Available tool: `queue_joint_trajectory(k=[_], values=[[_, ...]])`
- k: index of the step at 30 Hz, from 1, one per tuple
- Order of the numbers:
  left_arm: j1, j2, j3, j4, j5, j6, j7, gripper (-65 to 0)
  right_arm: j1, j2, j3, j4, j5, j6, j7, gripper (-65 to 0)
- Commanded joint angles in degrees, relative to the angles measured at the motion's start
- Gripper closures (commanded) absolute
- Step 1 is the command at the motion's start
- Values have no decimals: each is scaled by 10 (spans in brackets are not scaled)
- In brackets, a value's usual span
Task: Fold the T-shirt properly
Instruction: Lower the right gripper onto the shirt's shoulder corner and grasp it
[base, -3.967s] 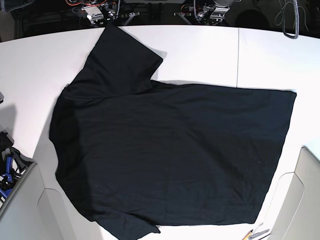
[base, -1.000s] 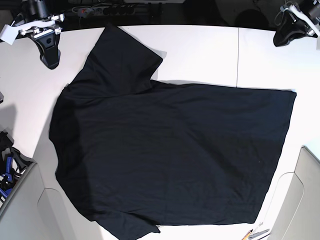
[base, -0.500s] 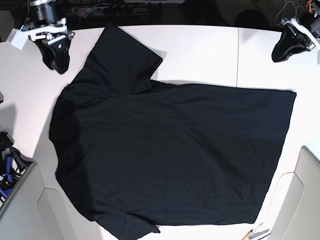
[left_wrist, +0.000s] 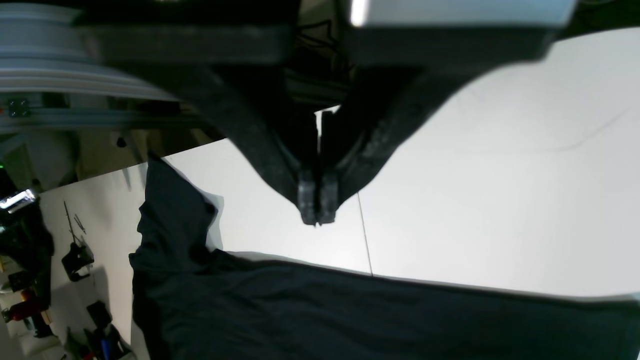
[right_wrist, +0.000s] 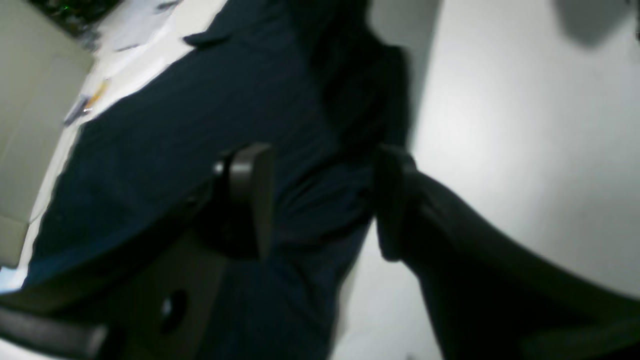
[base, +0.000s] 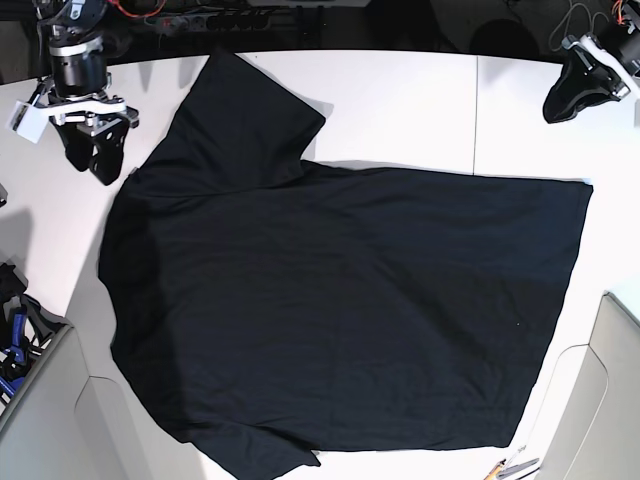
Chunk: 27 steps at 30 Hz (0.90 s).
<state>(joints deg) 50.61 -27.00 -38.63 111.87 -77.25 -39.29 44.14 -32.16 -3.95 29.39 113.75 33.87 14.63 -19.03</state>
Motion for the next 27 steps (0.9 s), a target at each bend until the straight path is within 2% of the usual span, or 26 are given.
queue_joint_trajectory(k=[1,11,16,19,27], values=[[5,-6,-5,7,-14,-7,-7,0,10,5,9,-9,5,1,9,-312],[5,-6,-5,7,-14,-7,-1,0,111,14,58,-197,51,32,-11,-312],[5,-6,-5,7,-14,-7,-1,0,164,14,57,-265,52,40,-54,-312],[5,-6,-5,7,-13,-7,-1,0,186,14,57,-292,52,43,-71,-312],[5,-6,-5,7,-14,-7,-1,0,194,14,54,-301,51,42,-73,-310]])
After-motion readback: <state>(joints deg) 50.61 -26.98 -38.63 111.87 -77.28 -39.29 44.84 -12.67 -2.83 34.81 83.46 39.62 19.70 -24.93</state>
